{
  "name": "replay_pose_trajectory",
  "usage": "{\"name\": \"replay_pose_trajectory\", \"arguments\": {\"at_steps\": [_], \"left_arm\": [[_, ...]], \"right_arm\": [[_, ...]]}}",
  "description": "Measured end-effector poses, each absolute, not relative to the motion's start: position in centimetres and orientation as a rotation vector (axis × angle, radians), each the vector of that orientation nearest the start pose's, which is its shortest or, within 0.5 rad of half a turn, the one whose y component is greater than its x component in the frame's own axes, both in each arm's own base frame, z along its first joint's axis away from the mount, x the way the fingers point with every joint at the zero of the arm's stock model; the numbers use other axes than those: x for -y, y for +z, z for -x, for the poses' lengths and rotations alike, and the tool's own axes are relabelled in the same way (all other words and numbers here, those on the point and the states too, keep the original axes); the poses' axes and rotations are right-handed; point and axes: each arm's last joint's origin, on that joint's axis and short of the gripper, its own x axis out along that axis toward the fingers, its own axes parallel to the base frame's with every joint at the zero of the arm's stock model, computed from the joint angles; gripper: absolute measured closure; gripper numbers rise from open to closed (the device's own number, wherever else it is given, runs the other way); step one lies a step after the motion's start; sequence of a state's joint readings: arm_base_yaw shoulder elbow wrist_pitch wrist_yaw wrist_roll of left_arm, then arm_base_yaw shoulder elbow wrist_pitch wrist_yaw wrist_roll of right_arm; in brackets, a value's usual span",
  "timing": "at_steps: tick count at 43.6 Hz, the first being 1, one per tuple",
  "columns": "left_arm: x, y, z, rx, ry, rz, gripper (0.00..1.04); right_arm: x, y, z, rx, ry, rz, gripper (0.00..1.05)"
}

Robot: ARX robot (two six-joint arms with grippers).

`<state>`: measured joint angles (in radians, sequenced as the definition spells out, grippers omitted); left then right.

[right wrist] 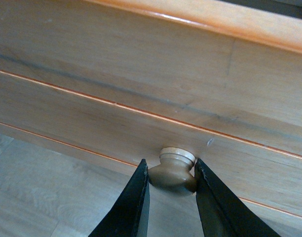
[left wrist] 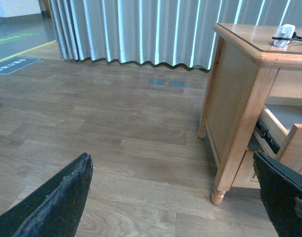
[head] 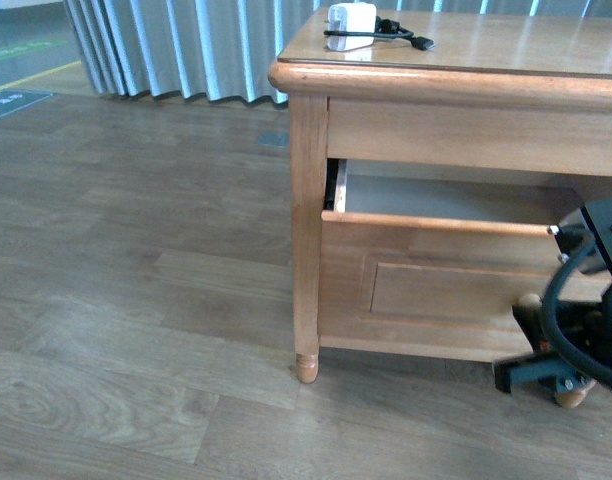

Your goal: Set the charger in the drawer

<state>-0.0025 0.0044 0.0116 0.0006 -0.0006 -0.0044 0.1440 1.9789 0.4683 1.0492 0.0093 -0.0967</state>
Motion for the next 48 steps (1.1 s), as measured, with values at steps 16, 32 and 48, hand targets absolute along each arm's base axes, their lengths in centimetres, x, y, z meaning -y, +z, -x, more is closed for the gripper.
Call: {"name": "replay_pose_trajectory", "arguments": {"at_steps": [16,32,48], "left_arm": [[0.0,16.7,-9.7,0.008,-0.002,0.004,0.06],[0.0,16.7,-9.7,0.008,-0.002,0.004,0.06],[0.0,16.7,-9.7,0.008,-0.002,0.004,0.06]], "right_arm": [[-3.1,6.6,-23.5,-0.491,0.208,0.115,0.83],[-1.4,8.4,-21.5,-0.494,0.195,0.091,0.51],[0.9,15.6,-17.9,-0.379,0.095,0.095,0.09]]}}
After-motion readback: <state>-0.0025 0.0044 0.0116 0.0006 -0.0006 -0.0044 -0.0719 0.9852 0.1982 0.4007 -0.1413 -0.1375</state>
